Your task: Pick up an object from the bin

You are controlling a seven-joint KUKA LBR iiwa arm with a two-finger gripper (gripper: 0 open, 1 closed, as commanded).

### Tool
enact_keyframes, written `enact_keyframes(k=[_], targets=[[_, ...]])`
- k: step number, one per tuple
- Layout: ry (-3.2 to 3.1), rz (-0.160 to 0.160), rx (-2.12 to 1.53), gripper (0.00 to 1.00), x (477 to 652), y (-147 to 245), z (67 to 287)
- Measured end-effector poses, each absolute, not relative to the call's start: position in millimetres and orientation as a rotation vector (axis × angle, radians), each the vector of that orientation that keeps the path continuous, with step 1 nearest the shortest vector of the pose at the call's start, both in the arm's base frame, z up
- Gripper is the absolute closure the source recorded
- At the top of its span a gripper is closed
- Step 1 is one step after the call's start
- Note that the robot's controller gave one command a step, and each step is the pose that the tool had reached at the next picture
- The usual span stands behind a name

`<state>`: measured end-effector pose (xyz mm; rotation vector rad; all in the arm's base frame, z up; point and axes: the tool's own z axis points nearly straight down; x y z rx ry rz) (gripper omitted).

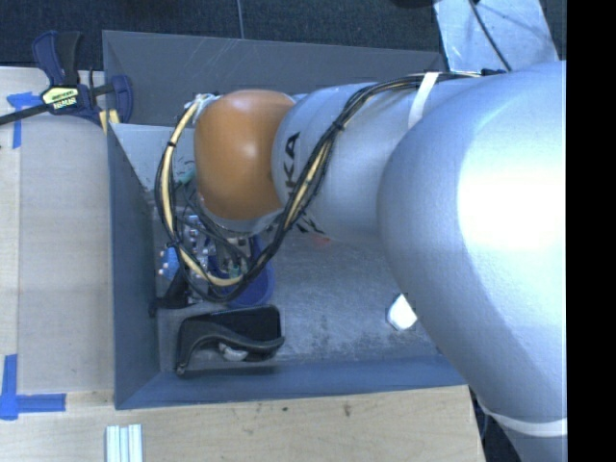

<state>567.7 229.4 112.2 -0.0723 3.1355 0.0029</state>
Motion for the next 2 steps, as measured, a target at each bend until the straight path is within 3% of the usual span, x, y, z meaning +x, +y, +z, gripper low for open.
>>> enact_keyframes(k=[1, 2], targets=[[3.131, 0.006, -0.07, 1.0, 569.9, 229.6, 183.1], [3.136, 0.003, -0.07, 1.0, 571.0, 229.7, 188.9]])
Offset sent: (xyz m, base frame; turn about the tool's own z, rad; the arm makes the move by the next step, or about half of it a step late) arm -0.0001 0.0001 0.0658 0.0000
